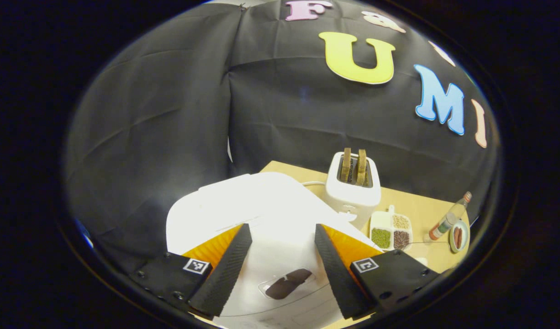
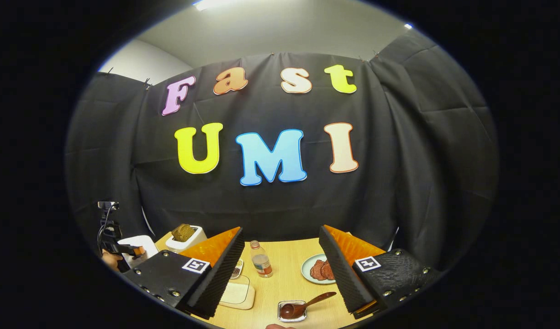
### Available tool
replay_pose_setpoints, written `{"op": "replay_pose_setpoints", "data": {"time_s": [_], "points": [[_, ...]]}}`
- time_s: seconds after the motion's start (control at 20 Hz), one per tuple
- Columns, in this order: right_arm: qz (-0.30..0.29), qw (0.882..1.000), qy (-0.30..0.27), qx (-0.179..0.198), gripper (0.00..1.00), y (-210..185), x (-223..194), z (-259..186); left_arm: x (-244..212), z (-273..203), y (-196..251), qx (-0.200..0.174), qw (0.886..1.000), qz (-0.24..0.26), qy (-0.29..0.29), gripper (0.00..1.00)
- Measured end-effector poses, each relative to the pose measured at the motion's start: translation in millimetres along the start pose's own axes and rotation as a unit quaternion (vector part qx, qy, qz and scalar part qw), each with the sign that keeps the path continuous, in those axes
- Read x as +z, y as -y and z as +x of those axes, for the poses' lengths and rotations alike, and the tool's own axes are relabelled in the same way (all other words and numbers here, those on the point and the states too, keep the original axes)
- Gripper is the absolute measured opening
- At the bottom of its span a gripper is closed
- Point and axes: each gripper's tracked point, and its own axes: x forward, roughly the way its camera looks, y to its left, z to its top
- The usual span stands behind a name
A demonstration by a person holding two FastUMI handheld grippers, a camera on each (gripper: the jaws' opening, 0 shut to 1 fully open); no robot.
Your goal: Close the left gripper, press the button to open the rice cooker; take a wooden spoon from the chopstick holder with the right hand, scoop a spoonful of rice and pour it into the rice cooker, then put the wooden spoon back into the chopstick holder.
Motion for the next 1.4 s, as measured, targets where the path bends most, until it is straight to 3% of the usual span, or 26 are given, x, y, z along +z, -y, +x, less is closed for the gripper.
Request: {"op": "replay_pose_setpoints", "data": {"time_s": [0.45,0.65,1.0,1.25,1.4], "points": [[0.001,1.000,0.006,0.004,1.00,-0.9,3.6,-12.0,7.4,-3.8,2.2,-0.030,0.999,-0.008,-0.018,0.98],[0.000,1.000,0.015,-0.002,1.00,5.2,9.4,-17.6,51.0,-38.6,12.7,-0.051,0.997,-0.017,0.049,0.98],[-0.004,0.999,0.038,0.002,1.00,-1.9,27.4,-20.2,153.6,-194.6,73.6,-0.120,0.966,0.010,0.228,0.99],[-0.010,0.998,0.055,0.016,1.00,-21.9,42.4,-27.5,179.1,-298.8,108.1,-0.143,0.938,0.034,0.313,0.96],[-0.011,0.998,0.060,0.022,0.99,-34.5,47.9,-36.0,166.7,-335.4,132.9,-0.159,0.932,0.036,0.324,0.96]]}}
